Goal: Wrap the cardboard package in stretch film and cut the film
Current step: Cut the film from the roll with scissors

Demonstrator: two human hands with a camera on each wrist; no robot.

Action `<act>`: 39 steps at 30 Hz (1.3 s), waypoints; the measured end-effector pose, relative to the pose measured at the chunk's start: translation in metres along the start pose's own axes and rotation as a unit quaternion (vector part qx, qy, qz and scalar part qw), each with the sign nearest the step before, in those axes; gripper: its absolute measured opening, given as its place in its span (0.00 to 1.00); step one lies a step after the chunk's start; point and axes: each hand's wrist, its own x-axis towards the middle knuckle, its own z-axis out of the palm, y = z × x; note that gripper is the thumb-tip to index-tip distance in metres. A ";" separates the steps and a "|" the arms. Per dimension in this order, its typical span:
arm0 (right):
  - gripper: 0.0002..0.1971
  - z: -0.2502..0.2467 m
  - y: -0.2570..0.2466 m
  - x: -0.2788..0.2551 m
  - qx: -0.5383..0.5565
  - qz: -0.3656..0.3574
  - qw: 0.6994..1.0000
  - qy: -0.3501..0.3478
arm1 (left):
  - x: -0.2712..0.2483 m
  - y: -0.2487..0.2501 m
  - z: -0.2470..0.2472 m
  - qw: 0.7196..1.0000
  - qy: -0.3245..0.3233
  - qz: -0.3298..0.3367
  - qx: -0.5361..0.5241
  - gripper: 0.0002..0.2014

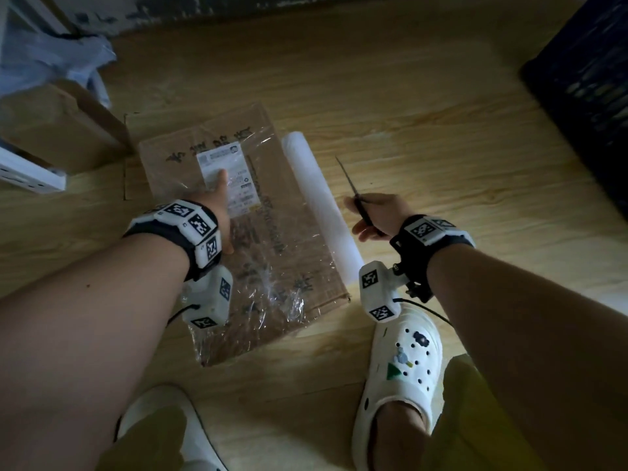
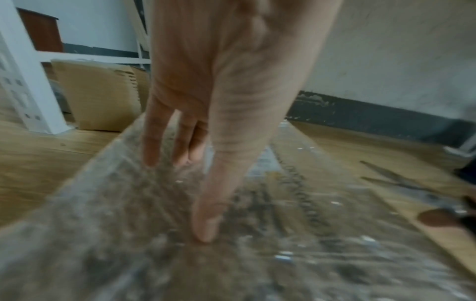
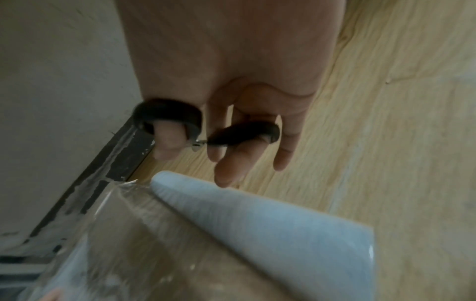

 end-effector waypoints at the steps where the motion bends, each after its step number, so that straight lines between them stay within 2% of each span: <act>1: 0.13 0.004 0.000 -0.004 0.016 0.011 1.000 -0.009 | -0.005 0.010 -0.001 1.000 0.030 -0.002 -0.001 0.58; 3: 0.17 0.011 0.001 -0.006 0.029 0.035 0.999 -0.016 | -0.017 0.040 -0.003 0.990 0.137 0.040 -0.008 0.42; 4: 0.18 0.011 0.002 -0.008 0.030 0.045 0.998 -0.019 | -0.023 0.057 -0.003 0.982 0.173 0.071 -0.021 0.38; 5: 0.17 0.011 0.004 -0.009 0.030 0.051 0.998 -0.020 | -0.029 0.074 -0.001 0.977 0.184 0.103 -0.039 0.37; 6: 0.14 0.009 0.006 -0.011 0.021 0.053 0.998 -0.022 | -0.031 0.088 0.002 0.975 0.170 0.129 -0.056 0.38; 8: 0.08 0.004 0.012 -0.015 -0.019 0.051 0.998 -0.034 | -0.035 0.111 0.011 0.983 0.086 0.152 -0.056 0.45; 9: 0.04 0.001 0.014 -0.018 -0.040 0.052 0.997 -0.038 | -0.035 0.117 0.016 0.986 0.044 0.154 -0.034 0.49; 11: 0.03 -0.004 0.018 -0.022 -0.057 0.049 0.996 -0.042 | -0.032 0.122 0.023 0.988 0.016 0.151 0.022 0.53; 15: 0.06 -0.002 0.020 -0.023 -0.074 0.042 0.994 -0.069 | -0.023 0.110 0.019 0.986 0.043 0.155 0.029 0.56; 19: 0.07 0.013 0.024 -0.015 -0.019 0.035 0.995 -0.096 | -0.003 0.075 0.009 0.971 0.101 0.216 0.016 0.54; 22: 0.09 0.022 0.026 -0.010 -0.027 0.025 0.995 -0.096 | 0.007 0.052 0.013 0.955 0.143 0.259 -0.008 0.50; 26: 0.08 0.038 0.027 -0.006 -0.009 0.013 0.996 -0.085 | -0.003 0.038 0.032 0.939 0.177 0.288 -0.069 0.50; 29: 0.09 0.047 0.022 -0.009 -0.009 0.013 0.996 -0.082 | -0.016 0.023 0.041 0.949 0.144 0.273 -0.063 0.57; 33: 0.13 0.058 0.012 -0.015 -0.040 -0.015 0.996 -0.082 | -0.025 0.000 0.045 0.963 0.078 0.245 0.079 0.68; 35: 0.12 0.064 0.010 -0.018 -0.053 -0.018 0.995 -0.088 | -0.028 -0.006 0.042 0.962 0.050 0.249 0.095 0.69; 39: 0.08 0.071 0.017 -0.019 -0.022 0.016 0.993 -0.114 | -0.029 -0.004 0.037 0.964 0.042 0.246 0.092 0.70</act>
